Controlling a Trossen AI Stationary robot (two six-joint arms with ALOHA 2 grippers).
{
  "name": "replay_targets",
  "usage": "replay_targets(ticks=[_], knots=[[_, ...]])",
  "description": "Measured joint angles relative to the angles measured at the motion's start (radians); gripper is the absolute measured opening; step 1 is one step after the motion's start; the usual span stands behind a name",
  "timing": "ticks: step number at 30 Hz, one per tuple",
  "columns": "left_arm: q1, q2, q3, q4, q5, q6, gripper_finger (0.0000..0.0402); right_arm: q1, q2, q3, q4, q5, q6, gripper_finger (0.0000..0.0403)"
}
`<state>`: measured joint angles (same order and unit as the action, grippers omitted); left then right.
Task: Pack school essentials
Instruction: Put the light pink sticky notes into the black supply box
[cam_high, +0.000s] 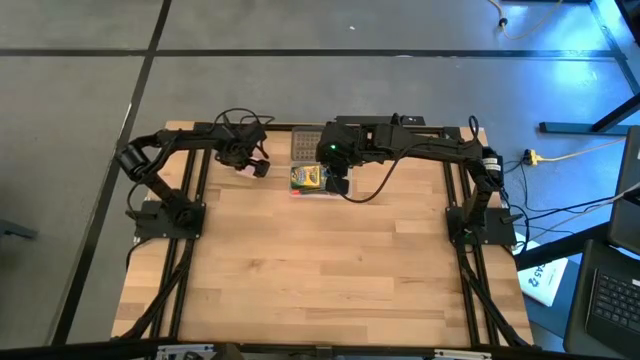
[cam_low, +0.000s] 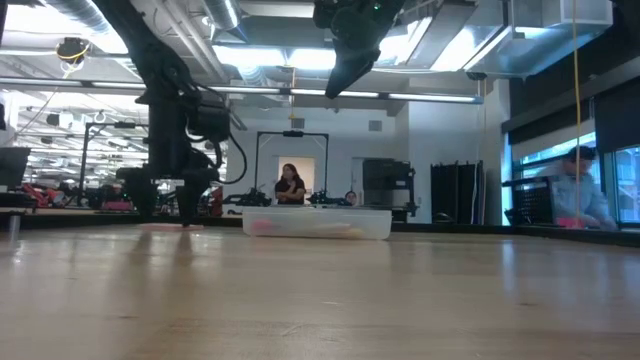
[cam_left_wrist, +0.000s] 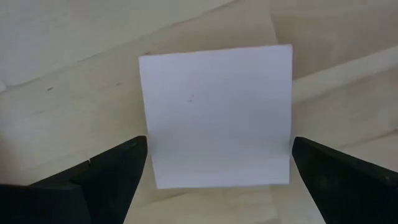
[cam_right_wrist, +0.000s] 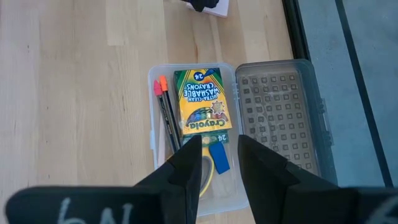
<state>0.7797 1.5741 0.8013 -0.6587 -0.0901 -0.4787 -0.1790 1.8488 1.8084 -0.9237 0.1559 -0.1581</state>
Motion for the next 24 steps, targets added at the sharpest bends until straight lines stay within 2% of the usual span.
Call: replay_targets(ticks=[24], knots=[[0.000, 0.048, 0.002, 0.033, 0.019, -0.001, 0.0397, 0.000, 0.000, 0.000, 0.046, 0.000, 0.000, 0.0106]])
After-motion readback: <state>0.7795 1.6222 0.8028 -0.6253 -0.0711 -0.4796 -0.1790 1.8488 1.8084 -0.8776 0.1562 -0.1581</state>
